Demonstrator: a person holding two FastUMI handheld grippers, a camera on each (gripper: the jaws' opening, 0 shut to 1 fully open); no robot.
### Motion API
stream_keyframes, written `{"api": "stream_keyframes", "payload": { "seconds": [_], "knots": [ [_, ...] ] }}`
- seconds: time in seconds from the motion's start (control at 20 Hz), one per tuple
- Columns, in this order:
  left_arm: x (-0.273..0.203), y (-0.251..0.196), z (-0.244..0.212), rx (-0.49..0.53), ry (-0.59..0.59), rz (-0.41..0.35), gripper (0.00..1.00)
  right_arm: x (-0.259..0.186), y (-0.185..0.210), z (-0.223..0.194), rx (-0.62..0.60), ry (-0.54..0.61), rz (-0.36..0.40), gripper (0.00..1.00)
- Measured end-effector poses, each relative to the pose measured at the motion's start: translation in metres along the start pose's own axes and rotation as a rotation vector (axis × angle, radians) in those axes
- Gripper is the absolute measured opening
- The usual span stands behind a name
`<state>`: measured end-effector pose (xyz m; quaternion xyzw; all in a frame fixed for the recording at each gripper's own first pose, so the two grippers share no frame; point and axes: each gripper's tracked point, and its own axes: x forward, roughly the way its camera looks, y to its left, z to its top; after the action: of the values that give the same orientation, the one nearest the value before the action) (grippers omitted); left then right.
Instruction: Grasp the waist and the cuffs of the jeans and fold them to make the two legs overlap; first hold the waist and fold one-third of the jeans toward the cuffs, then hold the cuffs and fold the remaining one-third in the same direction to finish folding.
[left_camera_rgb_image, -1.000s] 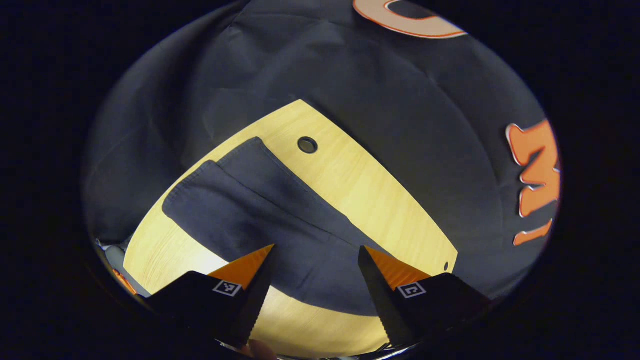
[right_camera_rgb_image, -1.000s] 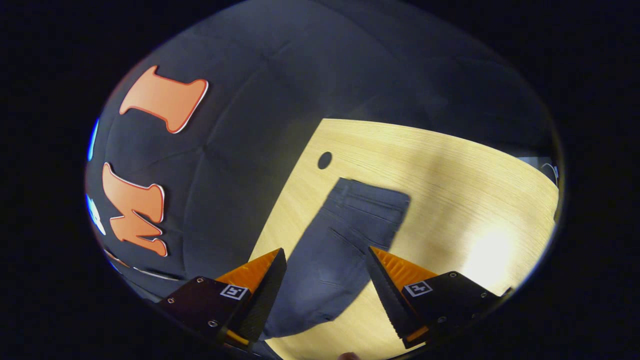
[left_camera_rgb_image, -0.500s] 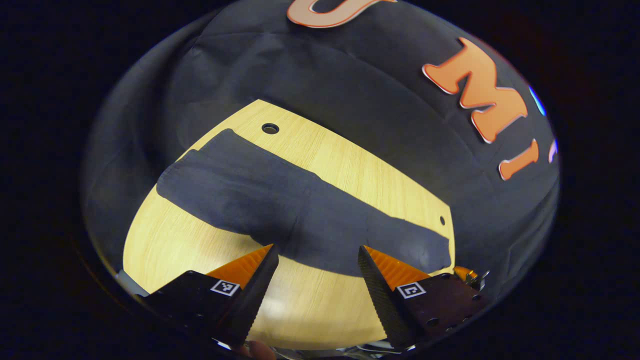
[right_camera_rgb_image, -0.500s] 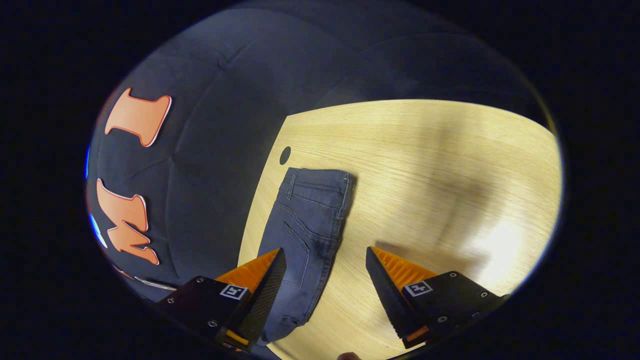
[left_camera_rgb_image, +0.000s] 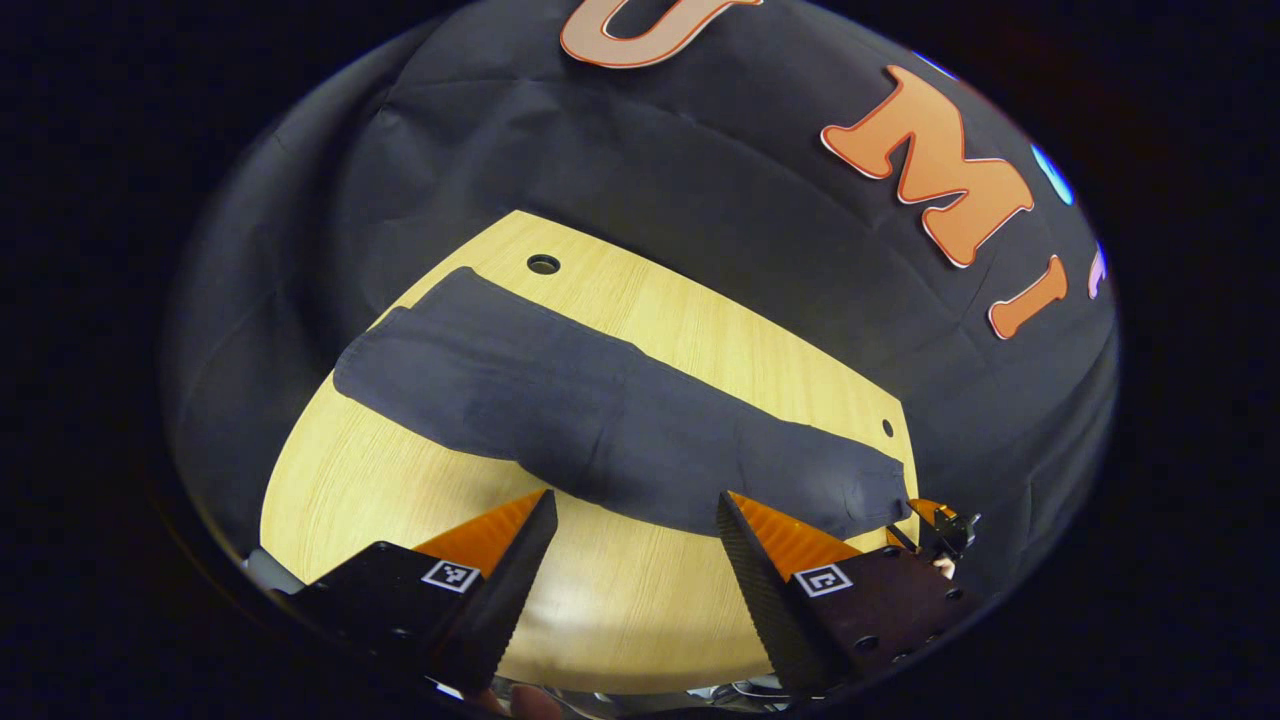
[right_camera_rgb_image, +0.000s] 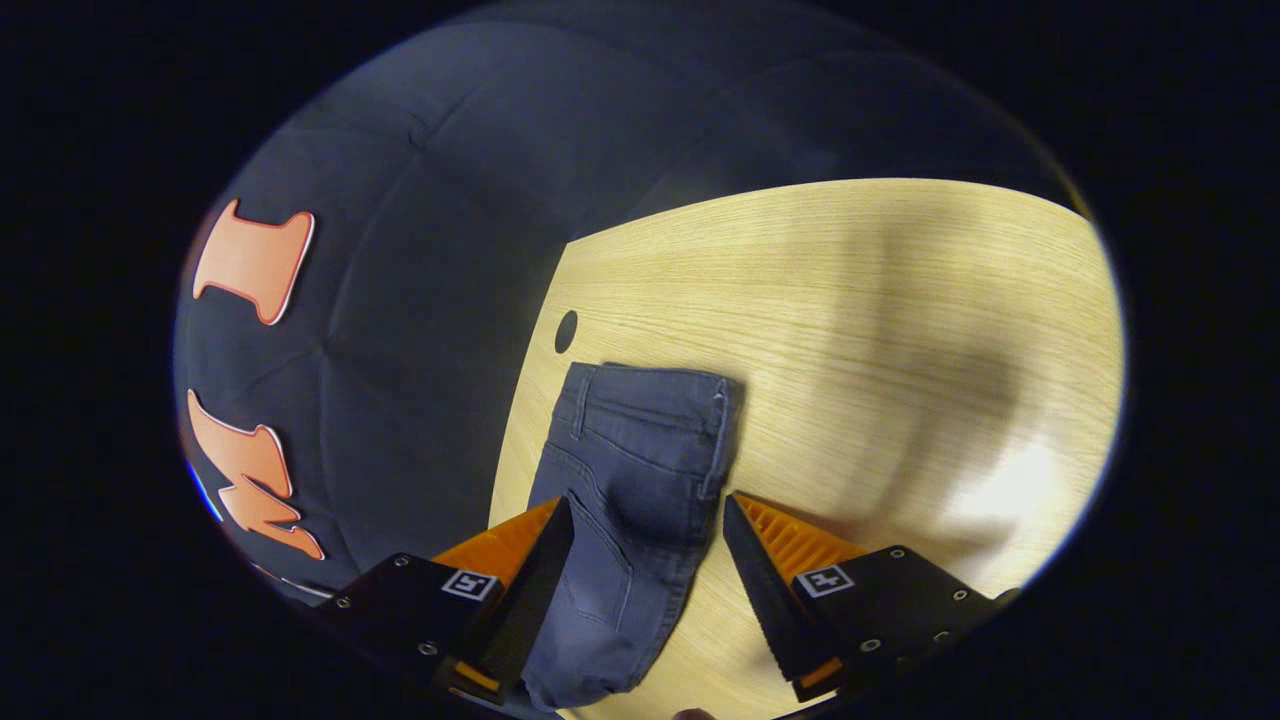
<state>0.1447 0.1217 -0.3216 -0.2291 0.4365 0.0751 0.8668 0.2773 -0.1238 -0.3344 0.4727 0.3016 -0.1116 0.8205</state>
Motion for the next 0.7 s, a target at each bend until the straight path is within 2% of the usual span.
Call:
{"api": "stream_keyframes", "payload": {
  "seconds": [0.15,0.2,0.3,0.35,0.45,0.5,0.7],
  "knots": [
    [0.002,-0.002,-0.003,-0.006,0.01,-0.01,0.98,0.016,-0.01,-0.001,-0.051,-0.012,-0.056,0.85],
    [0.004,-0.002,-0.003,-0.007,0.012,-0.01,0.95,0.014,-0.014,-0.002,-0.059,-0.019,-0.061,0.68],
    [0.004,-0.002,-0.001,-0.008,0.006,-0.014,0.99,0.016,-0.01,0.003,-0.09,-0.062,-0.065,0.35],
    [0.005,-0.001,-0.001,-0.013,0.007,-0.012,0.98,0.012,-0.01,0.005,-0.101,-0.08,-0.082,0.27],
    [0.005,0.0,0.001,-0.036,0.013,-0.018,0.98,-0.001,-0.003,0.005,-0.152,-0.096,-0.12,0.16],
    [0.004,0.002,0.0,-0.048,0.013,-0.021,0.98,-0.004,0.002,0.007,-0.175,-0.102,-0.128,0.16],
    [-0.003,0.018,0.006,-0.071,-0.016,-0.045,0.98,-0.029,0.061,0.011,-0.296,-0.158,-0.052,0.16]
  ]
}}
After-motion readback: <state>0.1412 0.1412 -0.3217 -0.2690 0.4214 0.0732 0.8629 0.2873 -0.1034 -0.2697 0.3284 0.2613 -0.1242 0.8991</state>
